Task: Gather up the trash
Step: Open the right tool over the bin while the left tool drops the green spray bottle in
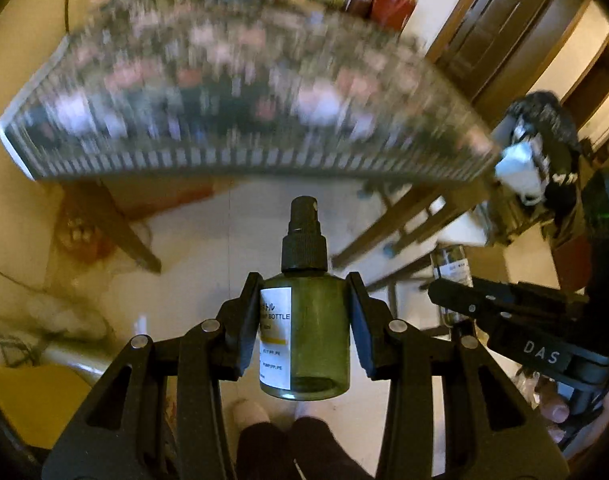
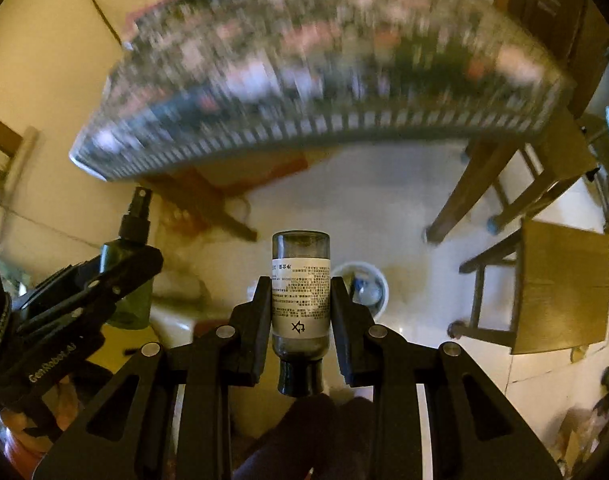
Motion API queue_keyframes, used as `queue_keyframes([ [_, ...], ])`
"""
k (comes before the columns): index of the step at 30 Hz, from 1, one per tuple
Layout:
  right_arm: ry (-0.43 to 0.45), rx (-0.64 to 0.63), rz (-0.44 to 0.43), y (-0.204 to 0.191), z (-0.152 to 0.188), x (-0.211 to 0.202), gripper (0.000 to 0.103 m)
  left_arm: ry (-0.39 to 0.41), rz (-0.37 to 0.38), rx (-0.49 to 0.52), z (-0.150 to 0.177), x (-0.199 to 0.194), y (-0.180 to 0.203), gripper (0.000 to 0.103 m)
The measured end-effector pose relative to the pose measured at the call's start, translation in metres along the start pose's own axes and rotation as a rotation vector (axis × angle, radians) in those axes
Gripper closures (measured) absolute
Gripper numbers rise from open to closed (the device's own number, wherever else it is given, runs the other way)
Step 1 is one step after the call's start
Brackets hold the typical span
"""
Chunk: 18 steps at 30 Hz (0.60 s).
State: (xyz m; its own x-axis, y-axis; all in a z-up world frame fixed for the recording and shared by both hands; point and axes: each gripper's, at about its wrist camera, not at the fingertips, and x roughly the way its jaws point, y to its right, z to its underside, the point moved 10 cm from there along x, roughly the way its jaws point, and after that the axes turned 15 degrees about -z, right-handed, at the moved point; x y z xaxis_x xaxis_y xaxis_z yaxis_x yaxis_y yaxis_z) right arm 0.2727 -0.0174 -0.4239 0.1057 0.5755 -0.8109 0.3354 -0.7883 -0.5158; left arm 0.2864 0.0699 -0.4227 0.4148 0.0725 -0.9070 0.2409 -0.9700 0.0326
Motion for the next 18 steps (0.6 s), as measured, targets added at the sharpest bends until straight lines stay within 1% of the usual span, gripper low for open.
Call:
queue_keyframes([
  [3, -0.044, -0.014, 0.005, 0.022, 0.008, 0.039, 0.078, -0.036, -0.013, -0.014, 0.02, 0.042, -0.003, 0.062],
  [6, -0.075, -0.024, 0.003, 0.043, 0.013, 0.076, 0.077, -0.074, -0.025, -0.049, 0.04, 0.088, -0.01, 0.062],
  [8, -0.102, -0.017, -0.03, 0.054, 0.018, 0.1, 0.077, -0.09, -0.032, -0.07, 0.049, 0.111, -0.013, 0.062],
  [9, -0.132, -0.013, -0.051, 0.06, 0.022, 0.114, 0.072, -0.098, -0.036, -0.079, 0.055, 0.123, -0.014, 0.062],
  [10, -0.161, -0.004, -0.063, 0.065, 0.027, 0.127, 0.058, -0.104, -0.037, -0.086, 0.058, 0.132, -0.014, 0.062],
  [12, -0.178, 0.024, -0.074, 0.077, 0.034, 0.143, 0.046, -0.124, -0.034, -0.102, 0.067, 0.153, -0.015, 0.062],
  [15, -0.179, 0.051, -0.065, 0.092, 0.04, 0.152, 0.046, -0.147, -0.052, -0.114, 0.075, 0.178, -0.015, 0.062],
  [18, -0.171, 0.056, -0.005, 0.113, 0.044, 0.152, 0.046, -0.188, -0.044, -0.116, 0.087, 0.202, -0.007, 0.062],
])
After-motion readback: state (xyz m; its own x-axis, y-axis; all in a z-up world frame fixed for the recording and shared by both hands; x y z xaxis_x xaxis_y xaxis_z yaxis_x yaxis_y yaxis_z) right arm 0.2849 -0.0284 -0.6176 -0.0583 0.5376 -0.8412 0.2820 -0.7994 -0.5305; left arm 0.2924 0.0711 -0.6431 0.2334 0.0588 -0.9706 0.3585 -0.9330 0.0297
